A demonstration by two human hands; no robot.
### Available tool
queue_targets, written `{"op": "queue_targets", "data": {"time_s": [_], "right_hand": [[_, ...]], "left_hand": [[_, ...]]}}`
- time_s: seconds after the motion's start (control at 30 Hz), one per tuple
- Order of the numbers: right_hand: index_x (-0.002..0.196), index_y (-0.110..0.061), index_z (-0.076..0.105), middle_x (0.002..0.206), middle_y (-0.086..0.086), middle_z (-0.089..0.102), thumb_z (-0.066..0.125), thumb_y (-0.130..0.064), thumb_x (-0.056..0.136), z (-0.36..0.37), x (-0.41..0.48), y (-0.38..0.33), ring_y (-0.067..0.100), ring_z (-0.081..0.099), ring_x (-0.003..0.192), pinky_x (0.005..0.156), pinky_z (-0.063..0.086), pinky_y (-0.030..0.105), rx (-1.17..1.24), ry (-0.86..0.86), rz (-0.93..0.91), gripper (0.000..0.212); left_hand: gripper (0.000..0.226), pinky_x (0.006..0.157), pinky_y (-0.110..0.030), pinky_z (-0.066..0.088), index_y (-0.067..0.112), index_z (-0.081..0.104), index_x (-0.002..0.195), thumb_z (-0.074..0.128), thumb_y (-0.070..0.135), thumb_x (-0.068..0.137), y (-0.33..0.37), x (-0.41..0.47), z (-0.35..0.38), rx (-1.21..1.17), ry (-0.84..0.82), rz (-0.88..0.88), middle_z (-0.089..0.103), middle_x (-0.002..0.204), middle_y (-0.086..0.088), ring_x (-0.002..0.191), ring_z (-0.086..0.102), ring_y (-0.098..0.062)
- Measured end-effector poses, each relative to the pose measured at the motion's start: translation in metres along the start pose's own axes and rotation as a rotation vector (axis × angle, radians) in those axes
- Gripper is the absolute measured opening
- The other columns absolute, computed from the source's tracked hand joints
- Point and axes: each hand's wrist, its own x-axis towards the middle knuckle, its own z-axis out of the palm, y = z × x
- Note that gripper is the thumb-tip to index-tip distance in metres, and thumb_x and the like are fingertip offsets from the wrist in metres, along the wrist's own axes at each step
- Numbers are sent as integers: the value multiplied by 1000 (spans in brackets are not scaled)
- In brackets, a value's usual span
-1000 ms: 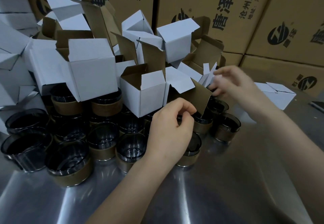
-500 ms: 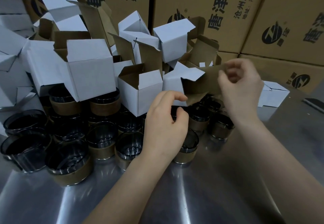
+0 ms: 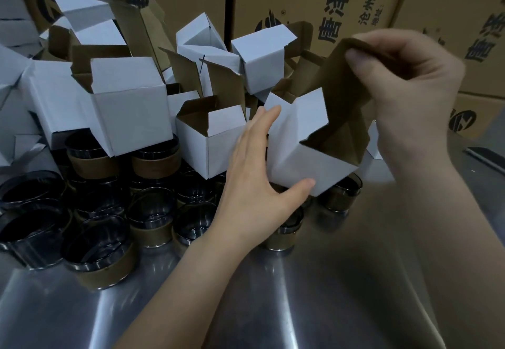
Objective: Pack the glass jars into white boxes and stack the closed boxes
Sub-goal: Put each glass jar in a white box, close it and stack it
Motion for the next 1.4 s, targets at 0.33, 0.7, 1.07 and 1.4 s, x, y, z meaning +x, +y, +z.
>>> {"op": "queue_targets", "data": {"time_s": [0.33, 0.7, 1.07, 1.4], "right_hand": [[113, -18, 56, 97, 1, 58, 56, -19, 94, 10, -13, 1, 16, 59, 94, 82, 54, 32, 281, 91, 229, 19], [67, -21, 65, 63, 5, 68, 63, -57, 71, 6, -56, 46, 19, 65, 52, 45, 47, 26, -112, -802, 551, 36], [104, -58, 36, 107, -32, 55, 84, -52, 55, 10, -70, 39, -14, 53, 102, 81, 46, 8, -270, -1247, 456, 68], [121, -19, 62, 119, 4, 68, 78, -23, 66, -28, -44, 54, 22, 65, 110, 94, 53, 32, 146, -1025, 621, 57]], "left_hand": [[96, 98, -29, 47, 44, 27, 142, 81, 52, 63, -3, 6, -12, -76, 180, -72, 44, 132, 16, 124, 45, -4], [88, 85, -21, 55, 39, 33, 140, 76, 58, 65, -3, 9, -18, -192, 399, -95, 52, 124, 19, 111, 56, 1], [92, 88, -39, 54, 57, 11, 144, 69, 58, 73, -2, 6, -17, 34, 358, -18, 37, 128, 12, 110, 51, -2], [94, 75, -10, 31, 52, 8, 146, 70, 55, 75, -8, 6, -14, 95, 329, 17, 26, 117, 20, 98, 27, 37]]}}
